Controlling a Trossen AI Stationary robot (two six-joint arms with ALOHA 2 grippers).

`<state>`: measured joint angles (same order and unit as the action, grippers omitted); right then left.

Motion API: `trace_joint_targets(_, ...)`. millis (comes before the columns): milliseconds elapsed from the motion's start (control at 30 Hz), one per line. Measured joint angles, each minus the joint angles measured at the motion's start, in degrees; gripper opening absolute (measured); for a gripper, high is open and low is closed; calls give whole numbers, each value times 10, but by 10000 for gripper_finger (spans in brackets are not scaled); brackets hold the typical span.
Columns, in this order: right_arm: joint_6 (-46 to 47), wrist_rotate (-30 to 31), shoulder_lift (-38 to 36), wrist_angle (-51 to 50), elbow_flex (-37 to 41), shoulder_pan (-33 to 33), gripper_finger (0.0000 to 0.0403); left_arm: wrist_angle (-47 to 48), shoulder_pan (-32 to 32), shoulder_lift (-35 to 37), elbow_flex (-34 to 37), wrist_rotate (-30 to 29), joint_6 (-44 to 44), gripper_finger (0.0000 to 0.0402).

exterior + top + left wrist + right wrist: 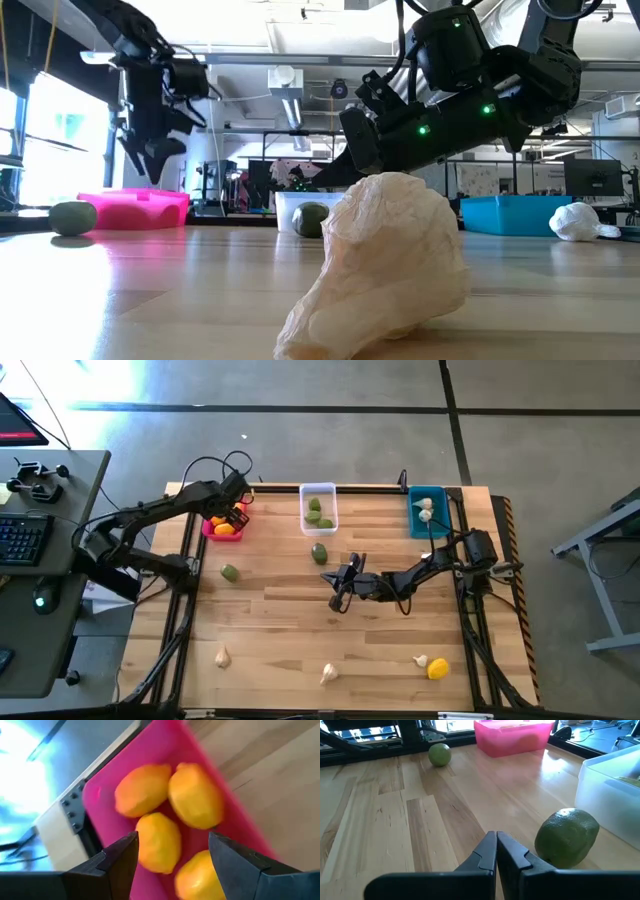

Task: Sort produce into baskets
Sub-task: Put the garlic into the blue bin

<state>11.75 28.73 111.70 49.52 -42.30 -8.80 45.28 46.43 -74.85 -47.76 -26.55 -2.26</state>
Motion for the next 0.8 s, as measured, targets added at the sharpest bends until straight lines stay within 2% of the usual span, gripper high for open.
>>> trace_joint_targets(133, -2, 0, 0, 0, 0, -4, 0, -42, -21, 51, 24, 58, -1, 201)
trace_joint_targets(300, -14, 16, 0, -5, 0, -14, 0, -143, -77, 141, 93, 130, -7, 143)
trace_joint_targets(567, -58, 72, 0, 1, 0, -37, 0, -354, -218, 269, 200, 219, -58, 55)
trace_joint_targets(667, -58, 77, -7, -5, 0, -47, 0, -445, -278, 294, 236, 244, -43, 34)
trace_joint_targets(800, -72, 72, -31, -28, 0, -69, 0, -544, -357, 308, 275, 245, -10, 13)
